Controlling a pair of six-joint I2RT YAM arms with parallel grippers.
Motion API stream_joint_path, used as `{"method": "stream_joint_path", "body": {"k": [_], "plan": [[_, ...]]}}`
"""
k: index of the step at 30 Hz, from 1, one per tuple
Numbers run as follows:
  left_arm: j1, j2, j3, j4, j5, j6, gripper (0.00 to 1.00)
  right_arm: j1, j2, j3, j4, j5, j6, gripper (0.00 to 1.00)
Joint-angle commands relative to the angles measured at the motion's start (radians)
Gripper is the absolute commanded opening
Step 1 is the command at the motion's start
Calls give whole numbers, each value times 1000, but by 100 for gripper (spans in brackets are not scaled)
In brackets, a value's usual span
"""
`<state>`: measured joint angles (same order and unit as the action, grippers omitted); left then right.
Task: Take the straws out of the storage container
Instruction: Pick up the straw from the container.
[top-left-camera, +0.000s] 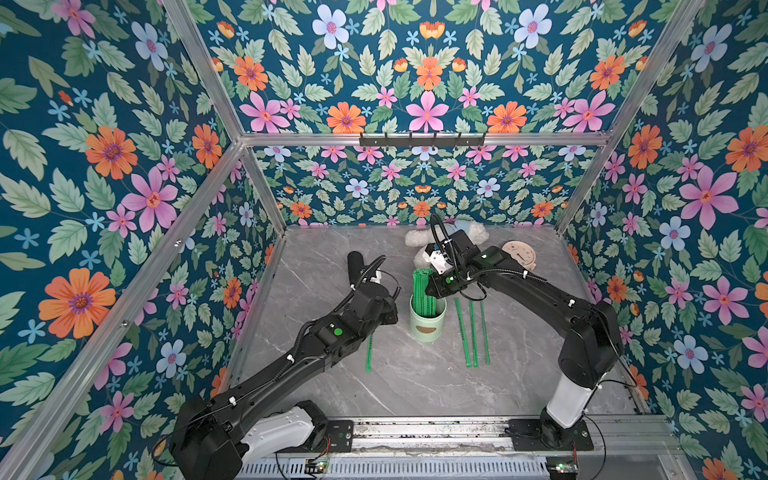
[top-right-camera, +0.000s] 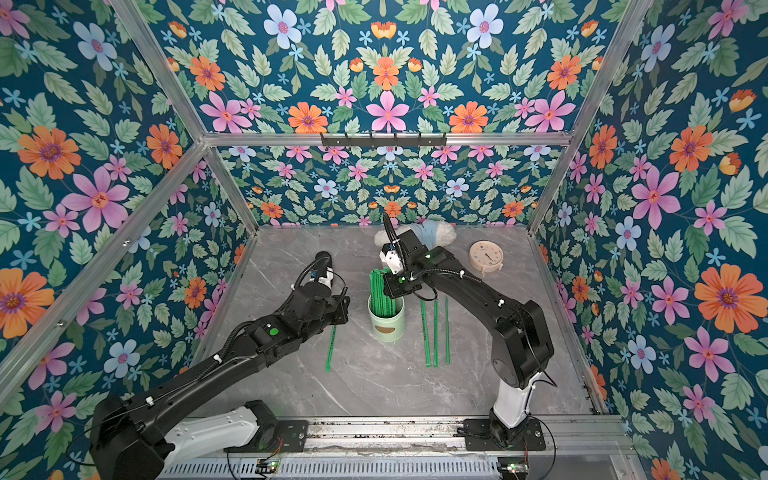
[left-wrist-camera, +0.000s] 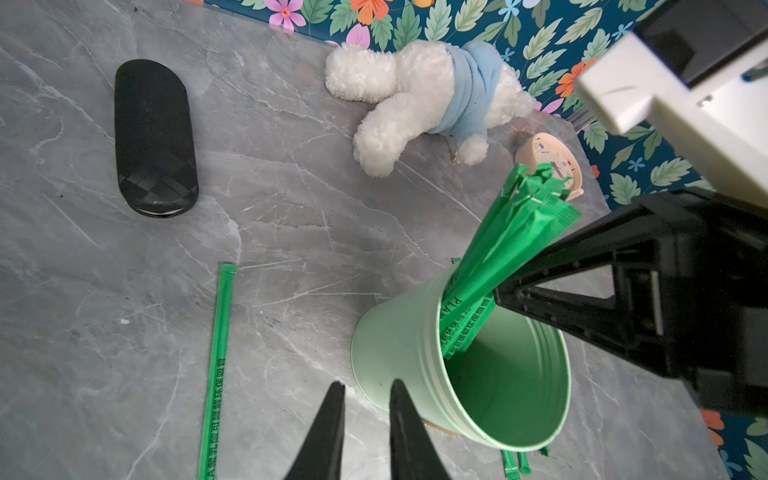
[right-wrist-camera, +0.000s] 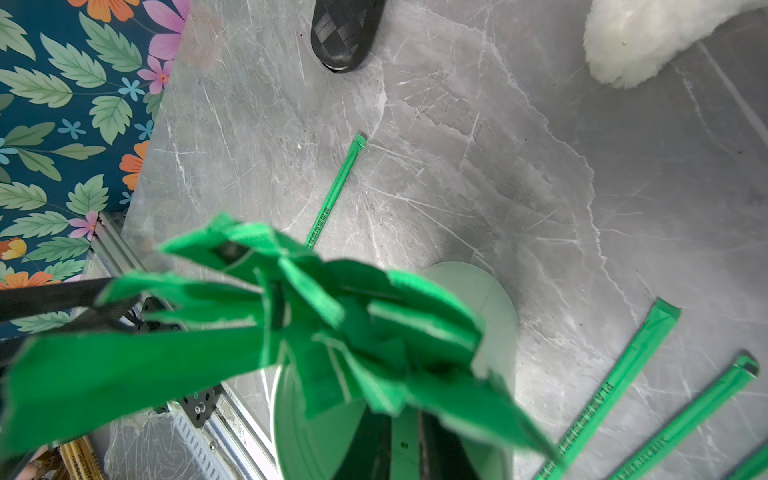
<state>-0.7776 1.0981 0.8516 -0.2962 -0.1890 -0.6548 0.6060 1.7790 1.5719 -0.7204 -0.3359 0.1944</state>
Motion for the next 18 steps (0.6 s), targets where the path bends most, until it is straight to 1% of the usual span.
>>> {"method": "stream_joint_path", "body": {"k": [1, 8, 18], "plan": [[9, -6, 7, -4, -19, 13, 23, 1, -4, 2, -7, 9, -21, 10], [30, -4, 29, -15, -17, 38, 24, 1, -45, -20, -23, 23, -21, 5], [64, 8, 62, -19, 0, 67, 24, 1, -104, -36, -53, 51, -29, 5]]}}
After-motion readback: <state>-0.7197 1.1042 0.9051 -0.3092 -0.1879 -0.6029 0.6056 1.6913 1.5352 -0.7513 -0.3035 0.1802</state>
